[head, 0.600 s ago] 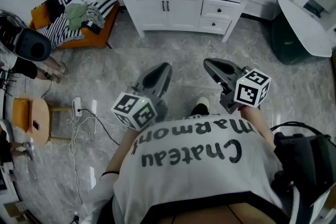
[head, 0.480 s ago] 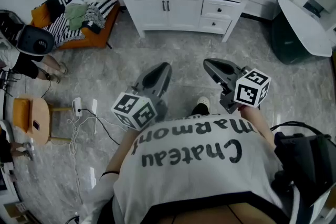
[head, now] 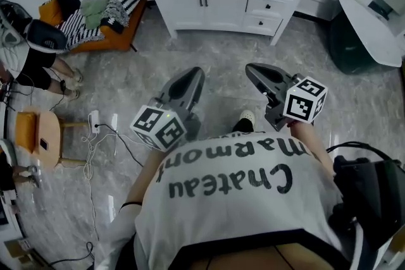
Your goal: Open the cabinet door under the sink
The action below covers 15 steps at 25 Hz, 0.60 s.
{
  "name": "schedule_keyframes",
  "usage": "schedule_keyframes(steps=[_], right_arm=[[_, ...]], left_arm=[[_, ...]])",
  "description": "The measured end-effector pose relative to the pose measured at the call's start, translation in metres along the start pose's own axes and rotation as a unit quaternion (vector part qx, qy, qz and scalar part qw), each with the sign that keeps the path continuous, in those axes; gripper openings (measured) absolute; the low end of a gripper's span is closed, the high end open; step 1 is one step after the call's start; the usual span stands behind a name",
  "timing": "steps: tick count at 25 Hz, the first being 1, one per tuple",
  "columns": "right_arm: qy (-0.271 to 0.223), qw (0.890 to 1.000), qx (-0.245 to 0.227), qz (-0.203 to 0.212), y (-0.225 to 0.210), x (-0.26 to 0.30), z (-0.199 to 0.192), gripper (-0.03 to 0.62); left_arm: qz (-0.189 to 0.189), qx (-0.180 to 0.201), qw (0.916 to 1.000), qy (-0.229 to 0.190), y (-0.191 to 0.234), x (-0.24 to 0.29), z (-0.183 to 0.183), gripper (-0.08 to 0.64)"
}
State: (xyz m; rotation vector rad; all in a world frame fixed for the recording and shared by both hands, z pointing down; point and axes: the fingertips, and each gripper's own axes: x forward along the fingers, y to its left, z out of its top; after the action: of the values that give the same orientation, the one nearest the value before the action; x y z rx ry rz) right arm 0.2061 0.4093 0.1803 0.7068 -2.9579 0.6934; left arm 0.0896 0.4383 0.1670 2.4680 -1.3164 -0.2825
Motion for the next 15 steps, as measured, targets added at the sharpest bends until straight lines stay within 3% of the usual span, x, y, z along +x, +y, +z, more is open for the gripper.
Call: schedule_keyframes(steps=[4,15], right_arm=[[-0.013,0.999,0.025,0.017,0.006,0.01,-0.002,0.006],[-0.001,0.999,0.019,0.031,-0.03,0.054,0.018,0.006]], left_arm=[[0.02,0.002,0.9994,-0.03,0.013,-0.014,0.011,0.012],[0.061,-0.008,0.9981,-0.007,0.054,0.003,0.008,0.012]])
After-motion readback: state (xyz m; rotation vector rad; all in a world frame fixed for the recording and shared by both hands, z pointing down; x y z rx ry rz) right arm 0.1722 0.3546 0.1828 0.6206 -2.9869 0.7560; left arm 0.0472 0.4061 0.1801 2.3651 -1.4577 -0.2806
